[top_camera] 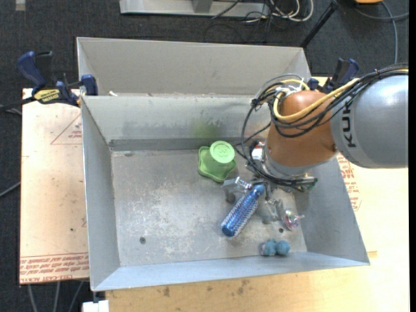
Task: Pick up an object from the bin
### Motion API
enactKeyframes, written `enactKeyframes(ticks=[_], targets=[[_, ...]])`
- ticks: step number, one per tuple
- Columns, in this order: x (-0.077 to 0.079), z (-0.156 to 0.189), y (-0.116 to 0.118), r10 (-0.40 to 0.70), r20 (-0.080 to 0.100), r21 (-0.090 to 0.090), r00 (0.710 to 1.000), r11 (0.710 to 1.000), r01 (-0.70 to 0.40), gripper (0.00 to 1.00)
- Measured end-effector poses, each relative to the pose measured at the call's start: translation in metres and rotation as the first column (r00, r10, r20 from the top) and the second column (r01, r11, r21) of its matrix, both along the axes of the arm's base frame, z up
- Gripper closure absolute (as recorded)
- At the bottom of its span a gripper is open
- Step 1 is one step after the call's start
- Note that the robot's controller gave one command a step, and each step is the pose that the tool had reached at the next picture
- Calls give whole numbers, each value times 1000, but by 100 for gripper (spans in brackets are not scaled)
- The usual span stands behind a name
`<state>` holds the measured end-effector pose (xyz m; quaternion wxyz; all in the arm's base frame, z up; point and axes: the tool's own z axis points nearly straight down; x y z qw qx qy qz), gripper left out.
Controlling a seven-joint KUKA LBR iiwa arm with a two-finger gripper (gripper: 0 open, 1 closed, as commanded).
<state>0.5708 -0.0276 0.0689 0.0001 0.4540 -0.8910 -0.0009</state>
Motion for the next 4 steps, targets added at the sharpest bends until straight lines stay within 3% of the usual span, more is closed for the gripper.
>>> enactKeyframes(ticks=[1, 2, 3, 4], targets=[[0, 0, 0, -3, 0, 2, 1000, 1000, 3, 0], [0, -1, 1, -4, -1, 2, 1000, 1000, 4, 100], [2, 57, 2, -7, 7, 0, 1000, 1000, 7, 100], [1, 57, 3, -9, 2, 1, 1000, 1000, 9, 100]])
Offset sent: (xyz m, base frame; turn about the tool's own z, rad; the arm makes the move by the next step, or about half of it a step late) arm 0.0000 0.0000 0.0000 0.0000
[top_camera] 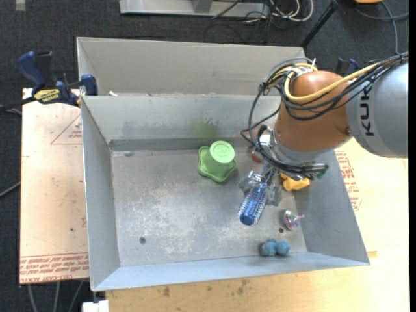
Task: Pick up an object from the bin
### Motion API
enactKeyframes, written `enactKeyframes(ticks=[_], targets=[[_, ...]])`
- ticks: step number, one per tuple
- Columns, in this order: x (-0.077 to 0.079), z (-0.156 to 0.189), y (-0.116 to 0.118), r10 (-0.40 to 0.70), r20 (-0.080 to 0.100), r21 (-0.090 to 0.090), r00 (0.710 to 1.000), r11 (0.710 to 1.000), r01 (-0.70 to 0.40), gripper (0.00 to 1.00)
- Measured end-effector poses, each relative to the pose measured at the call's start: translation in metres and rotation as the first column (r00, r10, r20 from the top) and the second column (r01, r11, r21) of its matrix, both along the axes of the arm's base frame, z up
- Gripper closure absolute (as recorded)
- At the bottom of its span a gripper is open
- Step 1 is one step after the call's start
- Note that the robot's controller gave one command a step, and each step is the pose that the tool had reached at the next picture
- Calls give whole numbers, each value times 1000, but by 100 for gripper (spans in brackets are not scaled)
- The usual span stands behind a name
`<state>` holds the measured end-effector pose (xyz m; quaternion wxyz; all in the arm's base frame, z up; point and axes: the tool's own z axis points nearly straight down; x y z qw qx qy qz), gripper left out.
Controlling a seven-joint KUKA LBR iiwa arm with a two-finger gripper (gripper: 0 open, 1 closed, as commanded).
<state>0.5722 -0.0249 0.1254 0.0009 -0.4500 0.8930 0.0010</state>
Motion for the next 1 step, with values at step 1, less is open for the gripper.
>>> enactKeyframes(ticks=[1], targets=[[1, 57, 1, -3, 5, -1, 1000, 1000, 3, 100]])
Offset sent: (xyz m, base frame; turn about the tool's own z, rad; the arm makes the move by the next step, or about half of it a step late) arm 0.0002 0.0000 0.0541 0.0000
